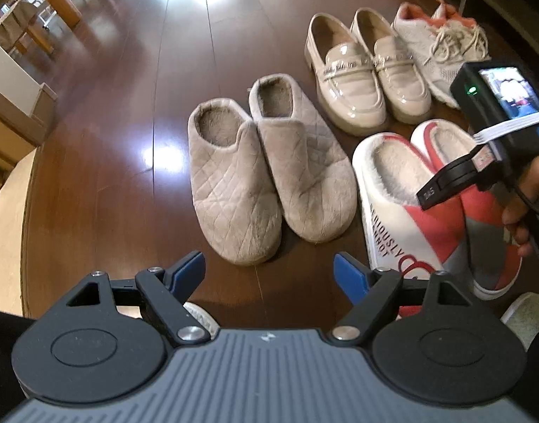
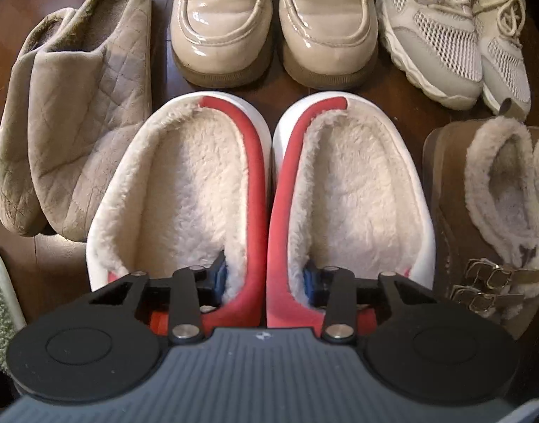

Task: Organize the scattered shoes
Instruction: 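Grasp both red-grey cartoon slippers at their heels with the right gripper, then lift the cartoon slippers with the right gripper into the cabinet shelf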

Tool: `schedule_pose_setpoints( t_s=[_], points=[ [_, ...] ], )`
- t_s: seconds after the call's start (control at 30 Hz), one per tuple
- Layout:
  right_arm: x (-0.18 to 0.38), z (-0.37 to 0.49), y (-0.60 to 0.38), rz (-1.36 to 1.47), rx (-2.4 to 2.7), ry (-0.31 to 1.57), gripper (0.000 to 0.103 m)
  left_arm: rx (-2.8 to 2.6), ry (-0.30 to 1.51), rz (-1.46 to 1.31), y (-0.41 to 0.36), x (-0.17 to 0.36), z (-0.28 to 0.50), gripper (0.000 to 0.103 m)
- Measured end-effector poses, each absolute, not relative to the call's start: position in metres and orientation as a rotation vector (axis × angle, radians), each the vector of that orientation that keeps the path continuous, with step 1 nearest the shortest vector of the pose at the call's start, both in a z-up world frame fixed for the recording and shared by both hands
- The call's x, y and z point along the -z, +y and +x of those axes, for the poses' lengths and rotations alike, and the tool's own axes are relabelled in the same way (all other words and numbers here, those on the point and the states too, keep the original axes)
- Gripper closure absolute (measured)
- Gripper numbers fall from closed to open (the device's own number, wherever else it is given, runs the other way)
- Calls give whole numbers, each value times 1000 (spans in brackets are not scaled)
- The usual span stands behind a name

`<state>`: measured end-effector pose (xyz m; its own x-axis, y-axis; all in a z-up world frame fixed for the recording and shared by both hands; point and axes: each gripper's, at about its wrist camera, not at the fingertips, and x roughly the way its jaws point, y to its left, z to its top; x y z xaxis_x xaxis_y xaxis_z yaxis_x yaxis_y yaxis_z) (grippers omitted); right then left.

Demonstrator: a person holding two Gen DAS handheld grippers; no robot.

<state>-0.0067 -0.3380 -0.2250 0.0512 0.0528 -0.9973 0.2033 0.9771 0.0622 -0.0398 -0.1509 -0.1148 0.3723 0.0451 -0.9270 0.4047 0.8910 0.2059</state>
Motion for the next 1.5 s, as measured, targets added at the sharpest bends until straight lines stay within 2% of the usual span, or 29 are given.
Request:
schedule_pose_setpoints(
  t_s=[0.07,0.17,0.37,0.5,0.6,0.7,0.8,0.9,1.03,1.2,1.37,1.5],
  points=[
    [218,-11,-345,238,89,1513,80,241,1196,451,-157,119,-38,21],
    [206,-13,-357,299,59,1492,81,283,1249,457,-174,122,-28,21],
    [139,1,-396,513,168,1396,81,385,1198,474,-191,71,-10,22],
    [39,4,-436,731,430,1211,81,517,1074,531,-208,7,-8,23],
    [-37,-6,-458,853,595,1061,81,580,999,616,-221,-23,-8,22],
    [-145,-25,-484,1006,809,868,80,658,895,725,-234,-72,-2,22],
    [-218,-34,-506,1063,912,752,80,740,798,745,-254,-136,11,22],
    [-295,-36,-536,1084,1002,648,80,867,625,791,-296,-205,19,22],
    [-368,-25,-584,1052,1136,556,80,1025,517,776,-346,-235,27,22],
    [-381,-8,-616,968,1290,524,80,1263,407,775,-398,-222,48,21],
    [-358,10,-643,836,1430,556,80,1458,328,797,-457,-178,76,22],
    [-345,26,-649,741,1489,608,78,1550,338,719,-493,-170,96,22]
  ],
)
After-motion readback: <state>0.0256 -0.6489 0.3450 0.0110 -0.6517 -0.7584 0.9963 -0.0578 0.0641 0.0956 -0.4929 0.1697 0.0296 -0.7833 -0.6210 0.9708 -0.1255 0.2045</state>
